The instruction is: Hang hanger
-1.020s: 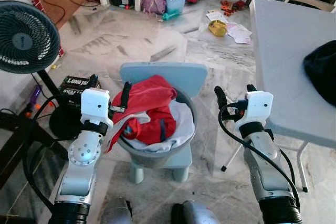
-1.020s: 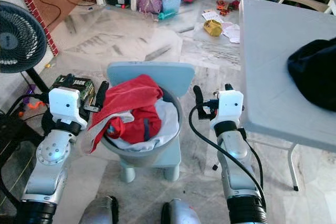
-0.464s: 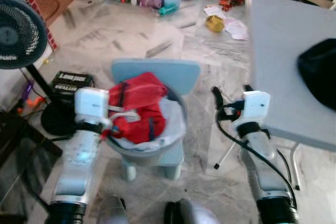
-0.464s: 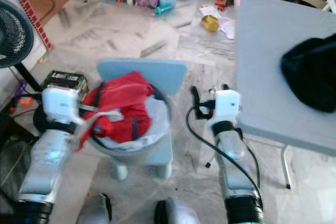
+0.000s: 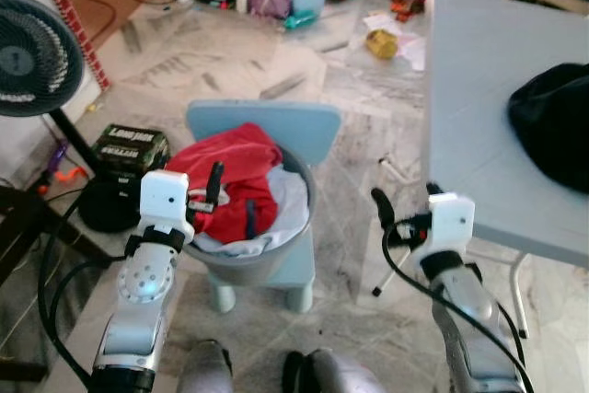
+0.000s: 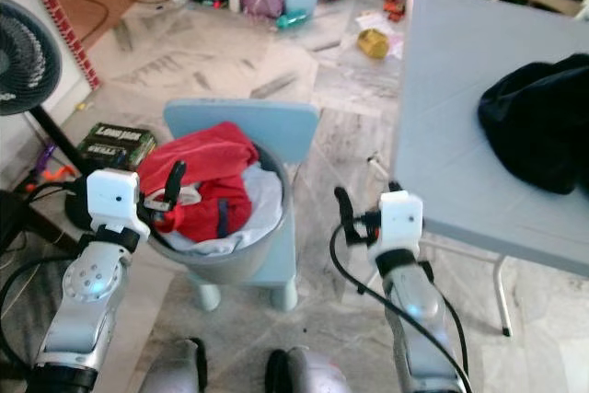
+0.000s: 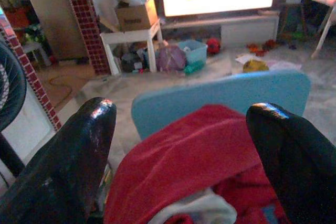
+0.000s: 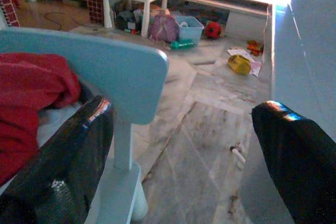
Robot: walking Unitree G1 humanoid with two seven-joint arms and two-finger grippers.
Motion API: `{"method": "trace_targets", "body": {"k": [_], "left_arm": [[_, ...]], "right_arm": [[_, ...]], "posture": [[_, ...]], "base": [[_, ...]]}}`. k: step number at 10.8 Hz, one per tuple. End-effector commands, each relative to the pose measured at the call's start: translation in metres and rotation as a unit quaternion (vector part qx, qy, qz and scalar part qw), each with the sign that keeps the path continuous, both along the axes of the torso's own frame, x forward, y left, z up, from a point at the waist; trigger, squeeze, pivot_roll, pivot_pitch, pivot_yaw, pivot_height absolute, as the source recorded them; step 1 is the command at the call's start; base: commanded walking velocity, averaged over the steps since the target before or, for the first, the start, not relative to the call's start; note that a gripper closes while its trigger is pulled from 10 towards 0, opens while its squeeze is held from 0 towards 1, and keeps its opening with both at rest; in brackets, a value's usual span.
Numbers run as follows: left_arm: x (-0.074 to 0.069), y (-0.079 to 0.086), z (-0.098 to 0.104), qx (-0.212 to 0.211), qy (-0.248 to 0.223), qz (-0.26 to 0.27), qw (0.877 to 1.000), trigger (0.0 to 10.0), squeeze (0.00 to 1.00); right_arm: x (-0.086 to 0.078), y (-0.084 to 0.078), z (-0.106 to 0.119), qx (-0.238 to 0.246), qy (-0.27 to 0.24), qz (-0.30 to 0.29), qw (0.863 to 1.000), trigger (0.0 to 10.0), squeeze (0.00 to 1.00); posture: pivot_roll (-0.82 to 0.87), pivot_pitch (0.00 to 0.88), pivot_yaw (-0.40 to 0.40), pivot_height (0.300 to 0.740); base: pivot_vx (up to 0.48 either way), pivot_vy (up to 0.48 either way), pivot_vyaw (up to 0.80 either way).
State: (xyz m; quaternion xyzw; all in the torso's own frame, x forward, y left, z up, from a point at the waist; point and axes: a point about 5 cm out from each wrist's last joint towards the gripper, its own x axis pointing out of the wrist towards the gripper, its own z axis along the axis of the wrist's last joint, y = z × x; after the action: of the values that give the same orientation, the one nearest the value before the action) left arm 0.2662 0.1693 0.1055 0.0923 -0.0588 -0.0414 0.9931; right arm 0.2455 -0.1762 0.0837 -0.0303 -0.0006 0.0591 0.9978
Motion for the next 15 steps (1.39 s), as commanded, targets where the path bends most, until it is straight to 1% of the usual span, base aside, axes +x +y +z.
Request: {"method": "trace_targets", "body": {"k": [1,2,3,4,5,6,7,8,9,10,11,12,13,14,15], "left_arm": [[-0.002,0.003,-0.01,0.008,0.023,0.005,1.0,10.0,0.0],[-0.002,0.005,-0.011,0.01,0.027,0.008,1.0,10.0,0.0],[0.001,0.01,-0.015,0.018,0.043,0.012,0.999,10.0,0.0],[0.002,0.01,-0.022,0.031,0.07,-0.011,0.997,10.0,0.0],[0.003,0.008,-0.035,0.061,0.112,-0.051,0.99,10.0,0.0],[0.003,0.007,-0.046,0.102,0.138,-0.101,0.98,10.0,0.0],[0.006,0.007,-0.043,0.118,0.126,-0.123,0.977,10.0,0.0],[0.01,0.002,-0.04,0.145,0.116,-0.159,0.97,10.0,0.0],[0.011,-0.003,-0.04,0.159,0.116,-0.182,0.963,10.0,0.0],[0.009,-0.008,-0.043,0.176,0.124,-0.213,0.953,10.0,0.0],[0.007,-0.013,-0.046,0.187,0.129,-0.243,0.943,10.0,0.0],[0.009,-0.018,-0.047,0.194,0.128,-0.255,0.939,10.0,0.0],[0.009,-0.022,-0.05,0.185,0.139,-0.269,0.935,10.0,0.0],[0.008,-0.022,-0.058,0.212,0.149,-0.274,0.926,10.0,0.0],[0.009,-0.017,-0.066,0.215,0.162,-0.26,0.927,10.0,0.0]], "right_arm": [[-0.002,0.001,0.007,-0.001,-0.008,0.006,1.0,10.0,0.0],[-0.004,0.0,0.007,-0.001,-0.007,0.006,1.0,10.0,0.0],[-0.006,-0.004,0.006,-0.006,-0.002,0.003,1.0,10.0,0.0],[-0.005,-0.005,0.009,-0.007,-0.004,0.002,1.0,10.0,0.0],[-0.003,-0.003,0.015,-0.005,-0.01,0.003,1.0,10.0,0.0],[-0.005,0.0,0.026,-0.004,-0.02,0.011,1.0,10.0,0.0],[-0.012,-0.002,0.033,-0.005,-0.021,0.017,1.0,10.0,0.0],[-0.027,-0.005,0.033,-0.016,-0.01,0.037,0.999,10.0,0.0],[-0.034,-0.011,0.028,-0.031,0.003,0.033,0.999,10.0,0.0],[-0.033,-0.013,0.026,-0.026,0.008,0.022,0.999,10.0,0.0],[-0.029,-0.009,0.028,-0.024,0.005,0.027,0.999,10.0,0.0],[-0.025,-0.001,0.031,-0.022,0.005,0.045,0.999,10.0,0.0],[-0.025,0.001,0.033,-0.026,0.003,0.054,0.998,10.0,0.0],[-0.025,0.0,0.034,-0.027,0.004,0.054,0.998,10.0,0.0],[-0.026,-0.003,0.035,-0.03,0.005,0.053,0.998,10.0,0.0]], "posture": [[0.0,0.199,-0.087,0.74],[0.0,0.203,-0.089,0.74],[0.0,0.208,-0.091,0.74],[0.0,0.221,-0.093,0.74],[0.0,0.228,-0.095,0.74],[-0.05,0.256,-0.108,0.74],[-0.07,0.272,-0.111,0.74],[-0.09,0.279,-0.113,0.74],[-0.1,0.285,-0.112,0.74],[-0.1,0.287,-0.112,0.74],[-0.09,0.288,-0.115,0.74],[-0.08,0.287,-0.123,0.74],[-0.08,0.287,-0.123,0.74],[-0.09,0.285,-0.129,0.74],[-0.11,0.287,-0.134,0.74]], "base": [[0.0,0.0,0.0],[0.0,0.0,0.0],[0.0,0.0,0.0],[0.0,0.0,0.0],[0.0,0.0,0.0],[0.0,0.0,0.0],[0.0,0.0,0.0],[0.0,0.0,0.0],[0.0,0.0,0.0],[0.0,0.0,0.0],[0.0,0.0,0.0],[0.0,0.0,0.0],[0.0,0.0,0.0],[0.0,0.0,0.0],[0.0,0.0,0.0]]}}
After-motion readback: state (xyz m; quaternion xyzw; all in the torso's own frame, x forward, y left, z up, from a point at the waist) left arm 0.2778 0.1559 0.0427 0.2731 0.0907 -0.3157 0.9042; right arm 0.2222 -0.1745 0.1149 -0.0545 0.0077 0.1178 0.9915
